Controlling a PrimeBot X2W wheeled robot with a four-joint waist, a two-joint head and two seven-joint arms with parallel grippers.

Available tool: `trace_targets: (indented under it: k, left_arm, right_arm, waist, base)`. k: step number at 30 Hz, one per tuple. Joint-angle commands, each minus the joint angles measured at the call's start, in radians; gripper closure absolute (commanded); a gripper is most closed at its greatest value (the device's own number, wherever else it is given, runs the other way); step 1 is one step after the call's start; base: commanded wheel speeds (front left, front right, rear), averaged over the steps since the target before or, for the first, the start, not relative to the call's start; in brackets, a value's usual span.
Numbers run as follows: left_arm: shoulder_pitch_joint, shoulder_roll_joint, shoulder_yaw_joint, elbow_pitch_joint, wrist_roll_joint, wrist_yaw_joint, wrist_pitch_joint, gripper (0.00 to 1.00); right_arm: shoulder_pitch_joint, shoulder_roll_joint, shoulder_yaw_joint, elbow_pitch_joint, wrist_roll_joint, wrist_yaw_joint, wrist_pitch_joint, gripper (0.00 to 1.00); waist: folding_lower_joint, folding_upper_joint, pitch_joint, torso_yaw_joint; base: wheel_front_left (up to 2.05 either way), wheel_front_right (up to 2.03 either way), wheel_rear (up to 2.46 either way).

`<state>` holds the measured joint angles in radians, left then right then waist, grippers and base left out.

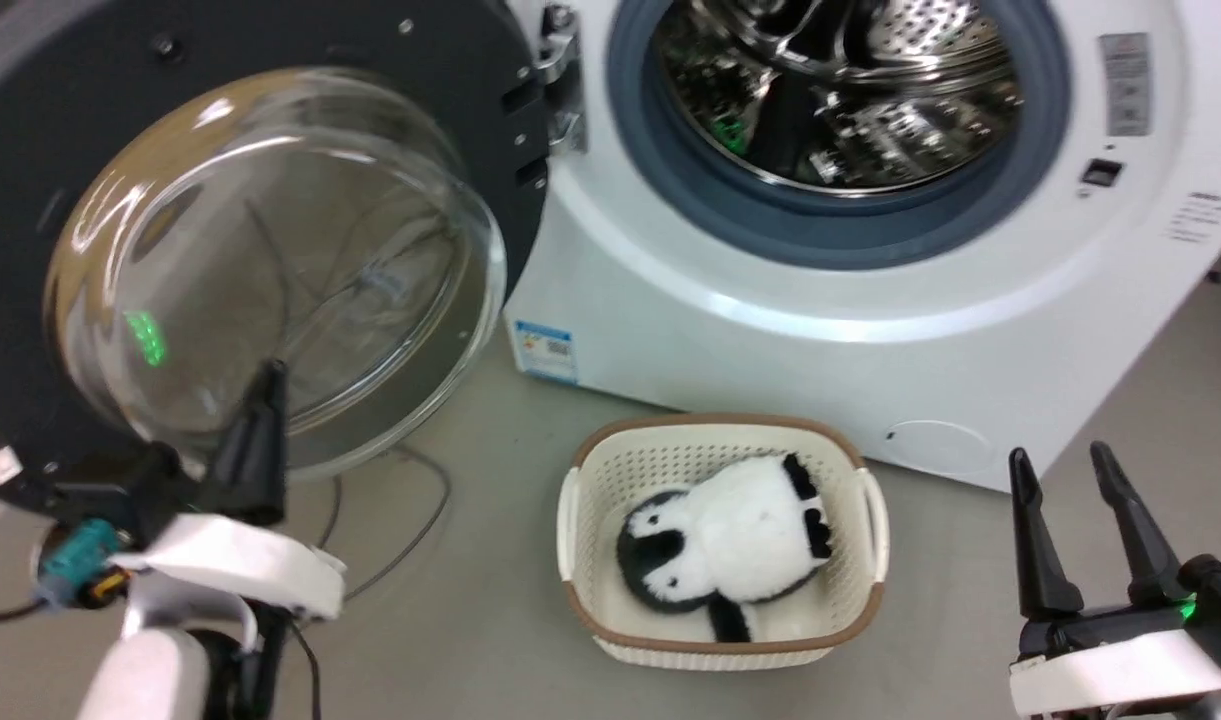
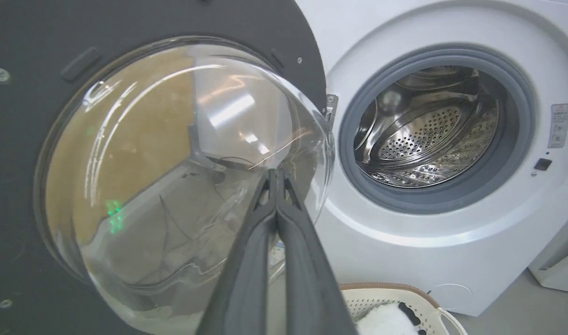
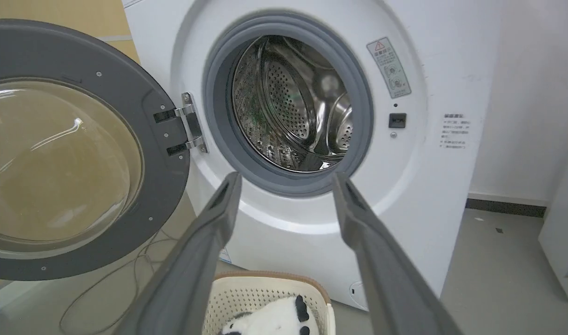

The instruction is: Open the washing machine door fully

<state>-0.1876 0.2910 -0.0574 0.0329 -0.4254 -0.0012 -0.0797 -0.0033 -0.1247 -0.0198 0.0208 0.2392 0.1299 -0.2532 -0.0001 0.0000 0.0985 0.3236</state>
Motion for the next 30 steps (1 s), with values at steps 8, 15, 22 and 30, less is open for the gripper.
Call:
trace_targets:
  k: [8,15,22,30]
  left_arm:
    - [0.104,-0.045,-0.073,-0.041,0.028,0.005,-0.025,1.00]
    - [0.174,-0.064,-0.098,-0.023,0.043,0.021,-0.067,0.16]
    - [0.229,-0.072,-0.114,0.034,0.070,0.029,-0.138,0.00]
    - [0.260,-0.105,-0.124,0.065,0.123,0.055,-0.178,0.00]
  right_arm:
    - [0.062,0.035,-0.015,-0.085,-0.050,0.001,-0.008,0.00]
    - [0.098,0.049,-0.016,-0.102,-0.058,0.001,-0.008,0.00]
    - [0.122,0.057,-0.012,-0.098,-0.058,0.001,-0.008,0.00]
    - [0.146,0.065,-0.015,-0.087,-0.051,0.001,-0.008,0.00]
  waist:
    - [0.0001,0.0000,-0.072,-0.109]
    - [0.0001,0.0000,-0.094,-0.175]
    - [0.0001,0.0000,-0.100,-0.242]
    - [0.0001,0.0000,-0.097,-0.262]
  base:
    - [0.00,0.00,0.00]
    - [0.00,0.00,0.00]
    - [0.00,0.00,0.00]
    - [0.00,0.00,0.00]
